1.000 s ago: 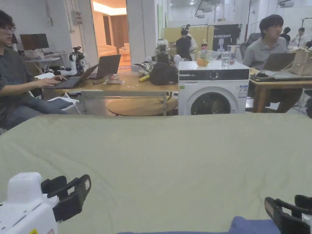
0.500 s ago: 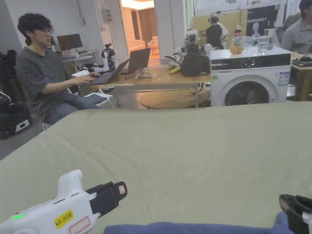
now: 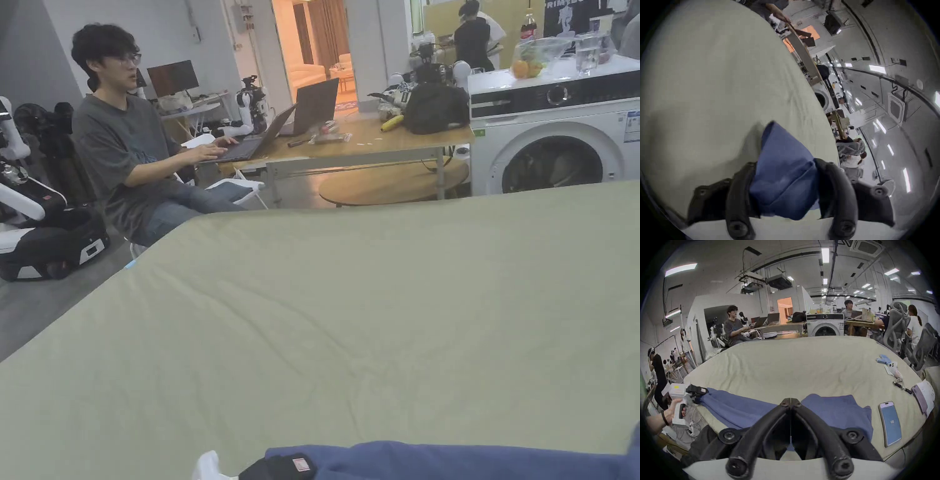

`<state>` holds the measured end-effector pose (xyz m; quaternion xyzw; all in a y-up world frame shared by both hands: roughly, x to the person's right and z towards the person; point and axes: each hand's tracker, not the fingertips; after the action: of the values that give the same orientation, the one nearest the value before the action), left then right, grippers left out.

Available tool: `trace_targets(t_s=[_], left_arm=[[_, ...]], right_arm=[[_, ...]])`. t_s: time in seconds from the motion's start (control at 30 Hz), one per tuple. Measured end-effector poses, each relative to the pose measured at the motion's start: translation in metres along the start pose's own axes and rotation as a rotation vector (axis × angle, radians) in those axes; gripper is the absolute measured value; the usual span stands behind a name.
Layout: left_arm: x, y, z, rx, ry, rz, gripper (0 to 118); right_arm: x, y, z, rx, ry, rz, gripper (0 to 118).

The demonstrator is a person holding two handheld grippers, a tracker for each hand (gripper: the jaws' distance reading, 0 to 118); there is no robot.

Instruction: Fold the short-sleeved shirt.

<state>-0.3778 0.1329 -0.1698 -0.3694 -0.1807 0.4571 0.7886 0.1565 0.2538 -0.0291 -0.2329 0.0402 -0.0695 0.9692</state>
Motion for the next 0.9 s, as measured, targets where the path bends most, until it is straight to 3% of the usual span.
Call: trace_targets(t_s=[0.03,0.07,0.1,0.3,0.43,0.5,0.6,0.67,0.77,0.83,0.9], left_arm=[[0.001,-0.002,-0.005,0.0,-0.015,0.021,46],[0.003,-0.002,-0.009,0.003,-0.01,0.036,27],[0.005,-0.002,-0.01,0.023,0.012,0.043,15],[0.038,0.028,0.041,0.169,-0.001,-0.054,11],[0.101,0.042,0.076,0.236,0.223,-0.451,11],[0.135,0.028,0.078,0.232,0.219,-0.582,11],[0.181,-0.02,0.041,0.141,0.157,-0.764,11],[0.194,-0.056,-0.003,0.073,0.21,-0.768,11],[0.192,-0.106,-0.082,-0.194,0.16,-0.799,11],[0.183,-0.134,-0.116,-0.237,0.22,-0.878,11],[0.179,-0.143,-0.126,-0.264,0.162,-0.891,15]], right_arm=[[0.001,0.0,0.001,0.003,0.001,-0.007,0],[0.001,0.0,0.003,0.006,0.0,-0.013,0],[0.002,0.0,0.005,0.009,-0.001,-0.016,0],[0.006,0.001,0.014,0.026,-0.005,-0.005,0],[0.008,0.0,0.018,0.045,0.007,-0.037,0],[0.007,0.0,0.018,0.05,-0.007,-0.031,0],[0.003,0.002,0.017,0.057,-0.011,-0.028,0],[-0.001,0.001,0.02,0.063,0.016,-0.045,0],[-0.008,-0.002,0.027,0.059,0.028,-0.046,0],[-0.009,-0.004,0.032,0.054,0.028,-0.057,0],[-0.005,-0.007,0.035,0.058,0.032,-0.068,0]])
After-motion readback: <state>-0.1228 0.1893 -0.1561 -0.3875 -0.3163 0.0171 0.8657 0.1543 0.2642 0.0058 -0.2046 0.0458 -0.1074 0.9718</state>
